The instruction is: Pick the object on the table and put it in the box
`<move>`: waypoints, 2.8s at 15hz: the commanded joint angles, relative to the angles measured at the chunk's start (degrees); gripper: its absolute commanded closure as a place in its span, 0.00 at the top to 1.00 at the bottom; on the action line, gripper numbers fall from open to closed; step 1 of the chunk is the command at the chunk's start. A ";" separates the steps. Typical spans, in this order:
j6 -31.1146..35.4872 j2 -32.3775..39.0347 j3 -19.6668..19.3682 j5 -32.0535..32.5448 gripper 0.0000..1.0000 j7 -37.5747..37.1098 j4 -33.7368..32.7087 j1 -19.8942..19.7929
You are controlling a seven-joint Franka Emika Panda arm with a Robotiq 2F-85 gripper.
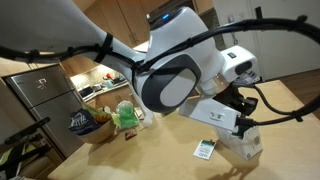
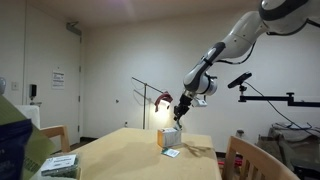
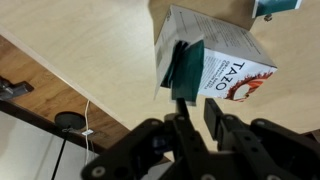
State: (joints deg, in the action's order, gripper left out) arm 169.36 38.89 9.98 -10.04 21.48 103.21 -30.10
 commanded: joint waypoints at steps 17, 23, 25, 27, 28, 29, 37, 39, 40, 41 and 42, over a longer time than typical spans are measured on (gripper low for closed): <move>-1.10 2.60 2.98 0.10 0.00 0.87 -2.30 -3.22; -1.81 4.25 3.09 0.37 0.00 0.48 -3.90 -2.91; -2.01 5.00 4.14 0.16 0.00 1.00 -4.54 -3.55; -2.40 6.10 5.82 -0.08 0.00 1.85 -5.47 -4.58; -2.87 6.74 7.12 -0.42 0.00 2.28 -6.01 -5.53; -3.57 7.35 8.81 -0.82 0.00 3.01 -6.47 -6.87; -9.74 9.01 10.72 -1.49 0.00 3.20 -8.97 -10.49; -10.42 8.54 9.60 -1.56 0.00 2.64 -9.17 -10.14; -10.46 8.51 9.21 -1.69 0.00 2.40 -9.38 -10.01; -10.30 8.36 8.45 -1.51 0.00 2.07 -9.41 -9.56; -10.07 8.22 7.94 -1.34 0.00 1.93 -9.36 -9.25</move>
State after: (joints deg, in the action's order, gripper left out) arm 161.07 47.70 19.99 -10.44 23.72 94.54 -40.68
